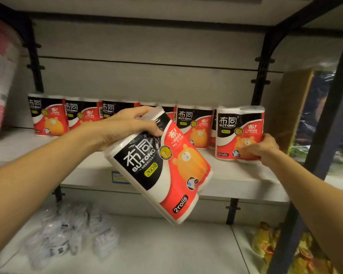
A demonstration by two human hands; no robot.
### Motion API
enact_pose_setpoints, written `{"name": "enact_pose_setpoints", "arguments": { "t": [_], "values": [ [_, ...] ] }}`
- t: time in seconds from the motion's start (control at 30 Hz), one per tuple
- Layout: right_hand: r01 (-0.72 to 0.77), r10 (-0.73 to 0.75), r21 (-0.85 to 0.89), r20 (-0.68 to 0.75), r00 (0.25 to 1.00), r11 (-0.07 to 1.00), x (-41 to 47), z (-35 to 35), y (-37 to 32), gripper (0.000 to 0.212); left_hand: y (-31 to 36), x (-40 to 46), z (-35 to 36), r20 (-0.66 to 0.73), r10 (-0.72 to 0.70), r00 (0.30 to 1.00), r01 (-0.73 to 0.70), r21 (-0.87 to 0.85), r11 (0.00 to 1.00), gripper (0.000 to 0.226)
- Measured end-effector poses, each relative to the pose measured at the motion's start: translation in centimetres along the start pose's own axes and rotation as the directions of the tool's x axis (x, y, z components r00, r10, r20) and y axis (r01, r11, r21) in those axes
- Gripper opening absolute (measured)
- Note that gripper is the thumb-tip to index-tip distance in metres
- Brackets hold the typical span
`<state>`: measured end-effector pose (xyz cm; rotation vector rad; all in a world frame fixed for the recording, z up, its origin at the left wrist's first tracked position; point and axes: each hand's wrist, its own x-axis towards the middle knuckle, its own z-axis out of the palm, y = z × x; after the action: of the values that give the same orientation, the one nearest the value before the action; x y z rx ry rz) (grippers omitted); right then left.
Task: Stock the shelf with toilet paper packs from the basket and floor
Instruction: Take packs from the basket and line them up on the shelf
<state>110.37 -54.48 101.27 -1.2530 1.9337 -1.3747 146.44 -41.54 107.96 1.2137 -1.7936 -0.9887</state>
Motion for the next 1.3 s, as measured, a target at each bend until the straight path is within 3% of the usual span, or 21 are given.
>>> {"name": "enact_pose_setpoints", "arguments": {
  "t": [0.2, 0.43, 0.57, 0.63, 0.7, 0.77, 0.83, 0.9, 0.97, 1.07, 1.13, 1.23, 1.3],
  "values": [
    [0.026, -0.03, -0.074, -0.055, 0.998, 0.997, 2.6, 2.5, -0.1, 0.068, 0.4, 0.9, 0.8, -0.017, 0.026, 1.0, -0.027, -0.024, 0.999, 0.064],
    [-0.083, 0.076, -0.034, -0.17, 0.983, 0.996, 4.4, 5.1, -0.6, 0.063, 0.4, 1.1, 0.7, -0.069, 0.026, 0.997, -0.028, -0.033, 0.999, 0.065],
    [-0.091, 0.075, -0.072, -0.205, 0.976, 0.993, 2.6, 5.5, -1.5, 0.098, 0.3, 1.1, 0.6, -0.089, 0.01, 0.996, -0.011, -0.01, 1.0, 0.064],
    [0.053, -0.087, -0.121, -0.297, 0.951, 0.991, 0.4, 5.3, -2.3, 0.107, 0.4, 1.2, 0.6, -0.075, -0.013, 0.997, 0.014, 0.016, 1.0, 0.068],
    [0.384, -0.403, -0.129, -0.364, 0.839, 0.914, -2.1, 4.8, -3.3, 0.092, 0.9, 1.4, 0.6, -0.054, -0.031, 0.998, 0.033, 0.039, 0.999, 0.075],
    [0.687, -0.657, 0.023, -0.271, 0.703, 0.726, -4.8, 3.7, -4.7, 0.058, 1.6, 1.8, 0.9, -0.032, -0.03, 0.999, 0.032, 0.058, 0.998, 0.076],
    [0.729, -0.757, 0.247, 0.028, 0.653, 0.639, -8.5, 1.9, -6.9, 0.035, 2.3, 2.1, 1.6, -0.007, -0.026, 1.0, 0.027, 0.091, 0.995, 0.077],
    [0.617, -0.684, 0.317, 0.471, 0.557, 0.72, -11.5, 0.3, -8.9, 0.055, 2.8, 2.3, 2.4, 0.031, -0.015, 0.999, 0.012, 0.109, 0.994, 0.075],
    [0.634, -0.587, 0.237, 0.689, 0.424, 0.736, -12.9, -0.4, -9.7, 0.08, 3.0, 2.5, 3.0, 0.071, 0.005, 0.997, -0.013, 0.116, 0.993, 0.074],
    [0.673, -0.598, 0.254, 0.724, 0.345, 0.695, -13.5, -0.5, -9.7, 0.098, 3.1, 2.3, 3.4, 0.113, 0.035, 0.993, -0.049, 0.127, 0.991, 0.075],
    [0.662, -0.642, 0.308, 0.685, 0.344, 0.683, -13.6, -0.4, -9.6, 0.08, 3.1, 2.0, 3.7, 0.087, 0.072, 0.994, -0.082, 0.125, 0.989, 0.067],
    [0.699, -0.75, 0.343, 0.509, 0.422, 0.627, -13.0, -0.9, -10.1, 0.055, 3.2, 2.5, 2.9, -0.173, 0.198, 0.965, -0.188, 0.075, 0.979, 0.052],
    [0.691, -0.762, 0.327, 0.346, 0.547, 0.644, -11.4, -1.3, -10.4, 0.056, 2.9, 2.8, 1.4, -0.356, 0.234, 0.905, -0.232, 0.048, 0.971, 0.04]
  ]
}}
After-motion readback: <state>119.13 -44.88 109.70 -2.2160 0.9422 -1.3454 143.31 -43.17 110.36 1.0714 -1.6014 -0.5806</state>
